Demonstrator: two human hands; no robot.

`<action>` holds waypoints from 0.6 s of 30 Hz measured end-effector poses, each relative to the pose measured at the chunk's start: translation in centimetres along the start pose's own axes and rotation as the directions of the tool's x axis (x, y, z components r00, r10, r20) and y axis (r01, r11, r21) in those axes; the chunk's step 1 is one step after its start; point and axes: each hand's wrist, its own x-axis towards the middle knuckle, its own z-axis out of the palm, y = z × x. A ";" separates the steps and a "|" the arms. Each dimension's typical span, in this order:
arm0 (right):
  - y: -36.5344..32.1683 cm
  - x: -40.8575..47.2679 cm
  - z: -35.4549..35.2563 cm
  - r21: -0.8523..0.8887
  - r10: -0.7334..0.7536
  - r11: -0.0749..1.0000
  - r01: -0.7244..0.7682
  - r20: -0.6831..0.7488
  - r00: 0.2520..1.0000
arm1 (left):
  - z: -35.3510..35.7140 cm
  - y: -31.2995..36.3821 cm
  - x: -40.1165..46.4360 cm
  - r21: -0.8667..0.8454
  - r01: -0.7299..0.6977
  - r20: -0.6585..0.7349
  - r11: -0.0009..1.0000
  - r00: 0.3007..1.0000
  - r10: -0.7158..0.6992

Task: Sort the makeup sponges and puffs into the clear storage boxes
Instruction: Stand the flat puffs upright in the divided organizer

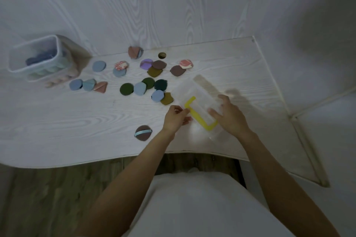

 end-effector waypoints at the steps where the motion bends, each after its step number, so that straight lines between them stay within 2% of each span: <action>1: 0.3 0.2 -0.2 0.079 0.069 0.994 -0.072 0.038 0.997 | 0.0 0.0 0.0 0.010 -0.006 -0.008 1.000 1.000 0.006; 4: 1.2 0.3 -0.3 0.093 0.121 0.986 -0.136 0.150 0.981 | -0.1 -0.3 0.1 0.056 -0.037 0.004 0.998 0.999 0.037; 9: 1.4 0.0 -0.2 0.256 0.093 0.957 -0.136 0.173 0.981 | 0.2 -0.5 -0.5 0.128 -0.082 0.013 0.988 0.997 0.081; 13: 1.2 -0.4 -1.1 0.274 0.056 0.953 -0.127 0.254 0.965 | -0.2 -0.5 -0.1 0.202 -0.130 0.028 0.971 0.991 0.127; 16: 0.7 -1.0 -1.7 0.284 0.096 0.938 -0.198 0.335 0.937 | 0.0 -0.2 0.0 0.214 -0.189 0.072 0.958 0.982 0.177; 18: 0.7 -1.4 -1.6 0.359 0.142 0.893 -0.271 0.347 0.927 | 0.7 0.6 0.3 0.268 -0.259 0.152 0.928 0.962 0.225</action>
